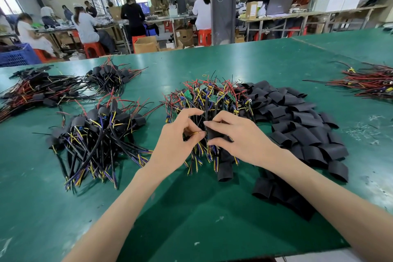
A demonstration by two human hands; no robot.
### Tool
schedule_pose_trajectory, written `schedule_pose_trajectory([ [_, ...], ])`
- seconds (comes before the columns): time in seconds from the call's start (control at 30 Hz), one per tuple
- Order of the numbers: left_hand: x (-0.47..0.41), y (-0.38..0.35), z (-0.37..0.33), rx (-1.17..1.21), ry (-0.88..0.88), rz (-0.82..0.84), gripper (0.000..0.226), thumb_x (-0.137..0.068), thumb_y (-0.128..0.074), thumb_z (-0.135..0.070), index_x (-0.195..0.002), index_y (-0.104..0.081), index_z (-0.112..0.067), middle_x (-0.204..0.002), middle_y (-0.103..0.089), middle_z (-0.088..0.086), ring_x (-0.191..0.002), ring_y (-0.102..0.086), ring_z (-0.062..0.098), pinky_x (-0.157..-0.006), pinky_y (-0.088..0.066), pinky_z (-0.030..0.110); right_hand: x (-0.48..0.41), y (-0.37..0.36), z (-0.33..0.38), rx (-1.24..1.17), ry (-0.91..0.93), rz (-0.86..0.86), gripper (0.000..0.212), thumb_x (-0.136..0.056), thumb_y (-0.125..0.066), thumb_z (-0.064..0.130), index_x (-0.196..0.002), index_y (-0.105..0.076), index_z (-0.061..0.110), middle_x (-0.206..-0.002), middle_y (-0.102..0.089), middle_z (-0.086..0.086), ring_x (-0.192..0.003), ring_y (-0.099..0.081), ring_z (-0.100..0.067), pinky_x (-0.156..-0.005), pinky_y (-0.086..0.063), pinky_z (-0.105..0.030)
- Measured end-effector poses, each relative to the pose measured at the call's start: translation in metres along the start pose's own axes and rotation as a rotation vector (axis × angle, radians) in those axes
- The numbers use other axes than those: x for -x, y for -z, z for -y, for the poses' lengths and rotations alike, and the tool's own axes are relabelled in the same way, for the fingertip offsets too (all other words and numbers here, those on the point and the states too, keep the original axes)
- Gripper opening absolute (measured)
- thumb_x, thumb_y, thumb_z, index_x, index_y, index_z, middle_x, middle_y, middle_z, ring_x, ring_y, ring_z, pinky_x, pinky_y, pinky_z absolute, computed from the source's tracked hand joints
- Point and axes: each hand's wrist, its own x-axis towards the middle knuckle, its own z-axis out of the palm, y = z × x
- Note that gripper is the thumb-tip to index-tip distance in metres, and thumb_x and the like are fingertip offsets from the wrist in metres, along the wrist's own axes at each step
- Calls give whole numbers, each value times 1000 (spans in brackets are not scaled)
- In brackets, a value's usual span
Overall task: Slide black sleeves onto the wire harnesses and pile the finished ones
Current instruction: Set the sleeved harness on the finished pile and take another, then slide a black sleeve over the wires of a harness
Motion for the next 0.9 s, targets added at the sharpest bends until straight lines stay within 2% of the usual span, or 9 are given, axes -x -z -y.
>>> schedule_pose_trajectory([
  [0.17,0,0,1,-7,12,-15,43,-80,-70,-1,-115,-54,-22,-70,-67,-3,-66,-56,9,-73,-46,16,-1,0,1,-4,-8,2,38,-83,-70,27,-117,-65,10,-101,-59,-2,-82,-59,-18,-72,-49,-34],
  [0.27,-3,6,4,-39,-23,-52,43,-80,-69,-1,-114,-55,-23,-69,-66,-6,-66,-59,9,-74,-48,17,-3,0,1,-21,-27,-15,42,-85,-68,28,-122,-62,8,-109,-58,-4,-92,-59,-22,-81,-49,-36],
  [0.37,-8,21,8,-137,-85,-234,44,-80,-67,-4,-112,-52,-30,-69,-63,-10,-66,-57,0,-73,-45,13,-6,7,-8,37,-77,-206,42,-90,-61,29,-123,-59,2,-114,-57,-12,-101,-57,-27,-91,-46,-37],
  [0.43,-12,35,12,-225,-118,-398,39,-81,-63,-10,-111,-49,-31,-71,-59,-11,-66,-54,-1,-71,-42,14,-7,13,-19,70,-180,-345,36,-93,-56,24,-120,-59,0,-113,-56,-15,-104,-55,-28,-94,-43,-37],
  [0.53,-16,62,25,-387,-113,-594,26,-86,-57,-15,-107,-47,-26,-77,-60,-4,-72,-56,17,-72,-42,29,-5,18,-43,120,-373,-407,26,-93,-55,12,-115,-58,-1,-110,-55,-17,-104,-53,-34,-92,-42,-44],
  [0.6,-17,79,39,-575,-60,-663,17,-88,-53,-18,-104,-48,-19,-80,-63,2,-79,-55,28,-75,-36,38,-3,17,-57,173,-456,-360,23,-89,-56,7,-111,-59,-1,-108,-54,-19,-102,-52,-37,-89,-42,-48],
  [0.7,-16,98,64,-790,133,-675,15,-89,-50,-16,-104,-51,-14,-84,-67,10,-89,-51,33,-81,-30,40,3,11,-71,256,-561,-241,23,-85,-56,5,-107,-62,2,-108,-51,-19,-99,-49,-39,-85,-42,-46],
  [0.8,-8,111,85,-874,366,-667,16,-90,-49,-15,-105,-55,-12,-86,-67,14,-97,-49,35,-85,-28,42,7,6,-76,307,-643,-161,24,-84,-56,7,-107,-63,3,-109,-50,-19,-102,-47,-39,-86,-41,-45],
  [0.9,-3,112,92,-890,493,-668,18,-87,-53,-14,-103,-60,-7,-97,-63,22,-102,-47,39,-86,-29,45,8,5,-80,362,-726,-66,25,-86,-56,12,-109,-61,4,-112,-48,-17,-106,-43,-37,-87,-39,-45],
])
